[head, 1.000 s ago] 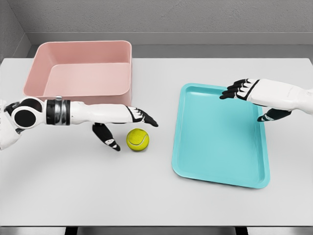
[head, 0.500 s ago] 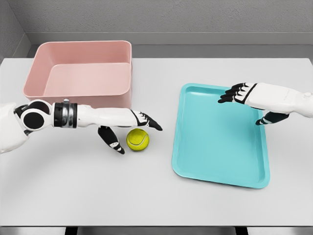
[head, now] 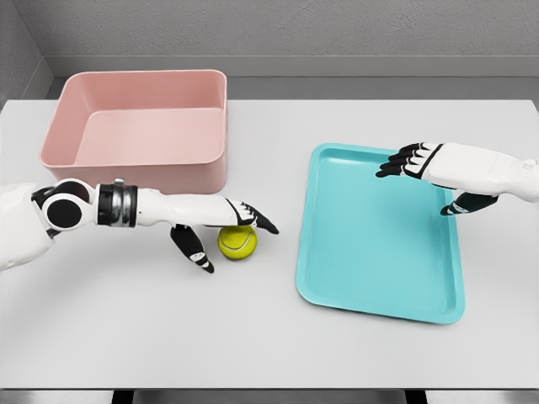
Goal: Put the tennis from the blue tray into the pink basket with both arms
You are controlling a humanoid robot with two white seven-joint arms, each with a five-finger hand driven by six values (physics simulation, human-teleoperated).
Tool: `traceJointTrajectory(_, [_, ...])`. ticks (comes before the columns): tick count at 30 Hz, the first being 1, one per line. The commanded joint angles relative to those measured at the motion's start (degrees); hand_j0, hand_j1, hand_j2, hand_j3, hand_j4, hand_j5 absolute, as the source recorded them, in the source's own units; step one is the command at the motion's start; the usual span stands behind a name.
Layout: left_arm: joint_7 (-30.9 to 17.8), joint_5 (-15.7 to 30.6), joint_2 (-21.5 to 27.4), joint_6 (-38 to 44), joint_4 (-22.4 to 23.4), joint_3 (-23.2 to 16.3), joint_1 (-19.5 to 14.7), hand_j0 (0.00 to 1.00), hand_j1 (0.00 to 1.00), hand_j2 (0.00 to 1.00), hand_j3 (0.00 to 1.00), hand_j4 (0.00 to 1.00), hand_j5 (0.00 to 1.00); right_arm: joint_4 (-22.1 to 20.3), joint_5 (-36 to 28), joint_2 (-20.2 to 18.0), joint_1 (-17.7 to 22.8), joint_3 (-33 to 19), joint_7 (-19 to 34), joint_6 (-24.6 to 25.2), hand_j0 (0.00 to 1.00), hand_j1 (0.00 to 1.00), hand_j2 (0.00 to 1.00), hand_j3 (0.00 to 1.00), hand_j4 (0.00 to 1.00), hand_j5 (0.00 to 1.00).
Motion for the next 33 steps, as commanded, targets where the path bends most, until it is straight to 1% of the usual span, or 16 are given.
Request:
traceJointTrajectory(1, [0.0, 0.3, 0.1, 0.1, 0.8, -0.1, 0.0, 1.00, 1.00, 1.00, 1.00, 1.00, 1.00, 0.0, -0.4, 0.2, 0.0, 0.0, 0.0, 0.1, 1.00, 1.00, 1.00, 1.00, 1.00, 1.00])
traceJointTrajectory(7, [0.1, 0.0, -0.2, 0.1, 2.5, 0.2, -0.2, 1.00, 1.00, 1.00, 1.00, 1.00, 1.00, 0.0, -0.4, 0.7, 0.0, 0.3, 0.9, 0.1, 1.00, 1.00, 1.00, 1.00, 1.00, 1.00])
traceJointTrajectory(12, [0.1, 0.0, -2.0, 0.1, 4.0, 0.3, -0.3, 1.00, 1.00, 1.00, 1.00, 1.00, 1.00, 0.0, -0.4, 0.7, 0.0, 0.3, 0.9, 0.1, 1.00, 1.00, 1.00, 1.00, 1.00, 1.00])
traceJointTrajectory(33, [0.1, -0.9, -4.2, 0.1, 6.9, -0.1, 0.1, 0.99, 0.99, 0.99, 0.99, 0.99, 0.99, 0.0, -0.4, 0.7, 0.0, 0.3, 1.0, 0.1, 1.00, 1.00, 1.00, 1.00, 1.00, 1.00])
